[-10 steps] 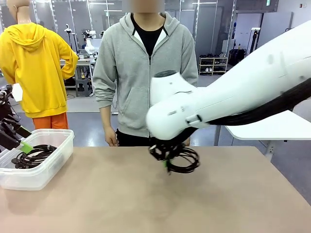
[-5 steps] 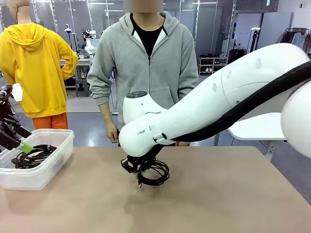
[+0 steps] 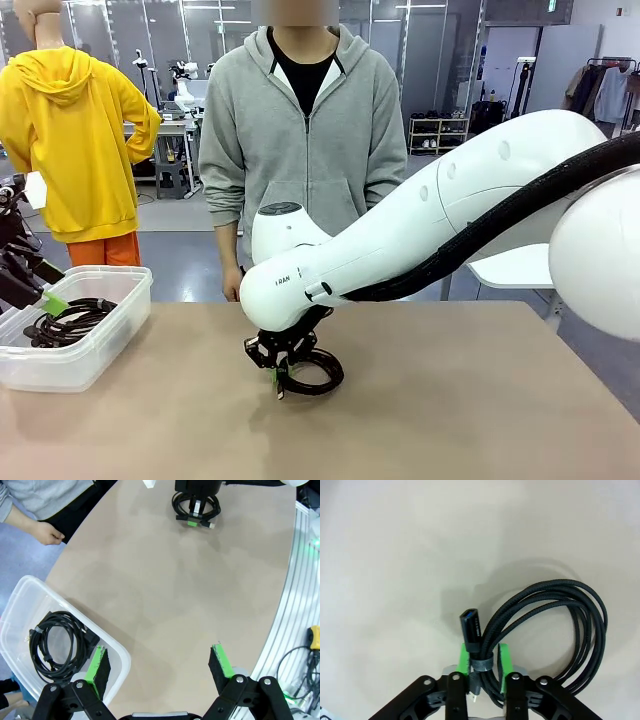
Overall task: Organize and store the cables.
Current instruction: Place the USB Extension Cable into the Organizing box.
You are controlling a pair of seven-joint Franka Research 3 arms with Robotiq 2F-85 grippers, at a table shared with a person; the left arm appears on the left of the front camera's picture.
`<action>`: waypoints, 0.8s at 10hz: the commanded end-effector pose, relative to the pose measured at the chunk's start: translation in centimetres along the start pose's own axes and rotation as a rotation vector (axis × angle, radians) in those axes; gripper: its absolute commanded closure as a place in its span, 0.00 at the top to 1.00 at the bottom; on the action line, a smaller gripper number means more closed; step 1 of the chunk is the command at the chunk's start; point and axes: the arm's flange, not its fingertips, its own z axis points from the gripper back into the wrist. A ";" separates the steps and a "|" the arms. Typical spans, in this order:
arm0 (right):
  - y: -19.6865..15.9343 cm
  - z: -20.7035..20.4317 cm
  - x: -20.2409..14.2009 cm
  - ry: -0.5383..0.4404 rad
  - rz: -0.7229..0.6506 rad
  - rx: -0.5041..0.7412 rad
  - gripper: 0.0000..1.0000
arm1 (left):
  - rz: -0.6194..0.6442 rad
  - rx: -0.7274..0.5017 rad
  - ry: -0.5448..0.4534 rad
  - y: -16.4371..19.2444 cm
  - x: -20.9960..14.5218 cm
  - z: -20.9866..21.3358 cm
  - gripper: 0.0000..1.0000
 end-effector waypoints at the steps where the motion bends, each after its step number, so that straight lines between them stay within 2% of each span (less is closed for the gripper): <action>1: -0.2 0.7 -0.3 -0.026 -0.005 0.019 0.70 | 0.012 0.009 0.012 -0.2 0.2 0.1 1.00; 2: -0.4 1.3 -0.5 -0.035 -0.005 0.023 0.94 | 0.012 0.009 0.012 -0.2 0.2 0.1 1.00; 3: -0.6 2.2 -0.9 -0.056 -0.004 0.034 1.00 | 0.012 0.009 0.012 -0.2 0.2 0.1 1.00; 6: -5.1 8.5 -2.9 -0.134 -0.007 0.147 0.99 | 0.012 0.009 0.012 -0.2 0.2 0.1 1.00; 8: -10.2 12.6 -5.6 -0.156 0.057 0.199 1.00 | 0.012 0.009 0.012 -0.2 0.2 0.1 1.00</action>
